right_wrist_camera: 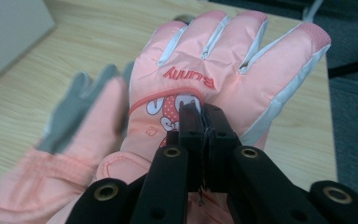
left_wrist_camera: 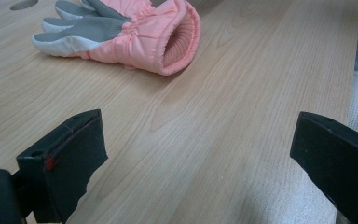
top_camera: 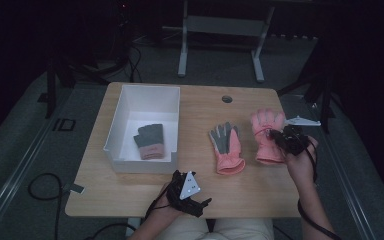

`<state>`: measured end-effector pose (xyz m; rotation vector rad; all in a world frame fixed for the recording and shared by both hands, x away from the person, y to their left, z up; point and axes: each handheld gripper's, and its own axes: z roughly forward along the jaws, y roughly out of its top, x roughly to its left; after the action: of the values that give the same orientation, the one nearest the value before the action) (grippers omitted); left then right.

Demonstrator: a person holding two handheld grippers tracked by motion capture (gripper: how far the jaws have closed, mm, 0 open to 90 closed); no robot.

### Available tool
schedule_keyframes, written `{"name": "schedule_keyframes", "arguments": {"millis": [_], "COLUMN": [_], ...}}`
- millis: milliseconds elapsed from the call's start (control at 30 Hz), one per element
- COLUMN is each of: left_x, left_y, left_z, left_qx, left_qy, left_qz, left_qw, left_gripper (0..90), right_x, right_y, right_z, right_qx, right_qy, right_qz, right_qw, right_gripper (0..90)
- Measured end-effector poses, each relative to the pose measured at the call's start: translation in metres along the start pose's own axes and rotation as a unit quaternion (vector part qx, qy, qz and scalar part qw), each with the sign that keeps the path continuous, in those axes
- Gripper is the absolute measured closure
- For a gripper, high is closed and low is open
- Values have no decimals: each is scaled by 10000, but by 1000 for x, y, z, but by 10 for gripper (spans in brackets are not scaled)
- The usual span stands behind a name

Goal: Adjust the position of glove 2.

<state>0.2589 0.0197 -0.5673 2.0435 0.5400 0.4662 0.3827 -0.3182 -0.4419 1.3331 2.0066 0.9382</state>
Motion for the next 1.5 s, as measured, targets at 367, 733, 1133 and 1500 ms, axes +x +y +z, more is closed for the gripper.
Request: {"name": "schedule_keyframes", "arguments": {"millis": [367,733,1133,1500], "left_x": [0,1,1,-1], "left_y": [1,1,1,0], "left_z": [-2,-4,-5,-3], "left_qx": [-74,-92,-115,-26], "left_qy": [20,63,114,61], "left_qz": [11,31,-15,51], "left_qw": [10000,9999,9999,10000], "left_gripper": [29,28,13,14], "right_x": [46,91,100,104], "right_y": [24,27,8,-11], "right_z": [5,19,46,75], "right_qx": [-124,-21,352,591], "right_qy": [290,435,313,303], "right_qz": [-225,-280,-189,-174], "right_qw": [9993,9987,9987,9976], "right_gripper": [877,877,876,865]}}
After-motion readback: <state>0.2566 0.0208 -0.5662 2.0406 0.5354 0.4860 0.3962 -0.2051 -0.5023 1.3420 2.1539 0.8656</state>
